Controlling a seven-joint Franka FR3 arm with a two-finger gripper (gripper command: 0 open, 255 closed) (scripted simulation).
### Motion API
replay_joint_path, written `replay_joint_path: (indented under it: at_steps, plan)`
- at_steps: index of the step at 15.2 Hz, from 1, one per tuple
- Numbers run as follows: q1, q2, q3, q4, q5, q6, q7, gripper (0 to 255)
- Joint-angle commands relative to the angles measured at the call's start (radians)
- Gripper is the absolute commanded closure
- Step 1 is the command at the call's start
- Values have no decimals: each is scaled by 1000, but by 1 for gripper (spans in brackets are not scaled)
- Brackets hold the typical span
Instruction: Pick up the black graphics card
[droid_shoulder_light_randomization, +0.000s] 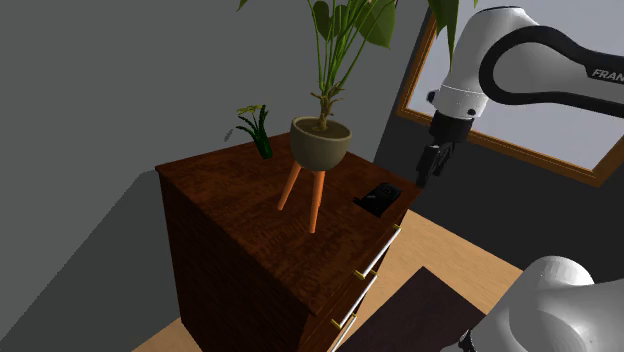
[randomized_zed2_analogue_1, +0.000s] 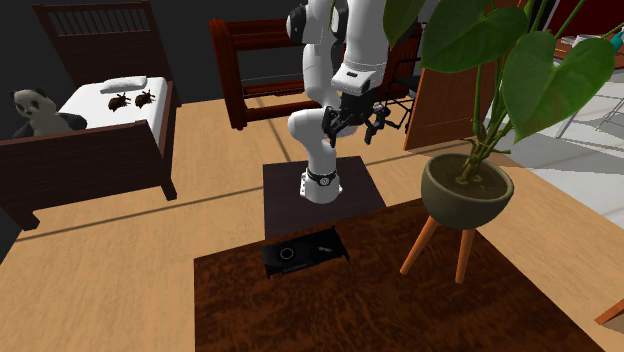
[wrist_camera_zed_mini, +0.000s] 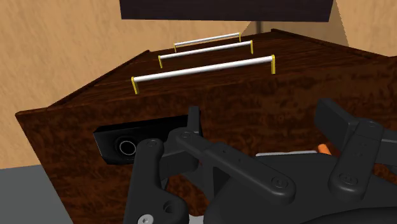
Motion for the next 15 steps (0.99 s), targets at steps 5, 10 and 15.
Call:
replay_joint_path:
  at_steps: [5,10,15]
  plan:
    - [-2,88,-24,-40,-12,144,-41,0]
    - [-4,226,-53,-56,-21,317,-92,0]
    - [-3,389,-77,-34,-21,477,-143,0]
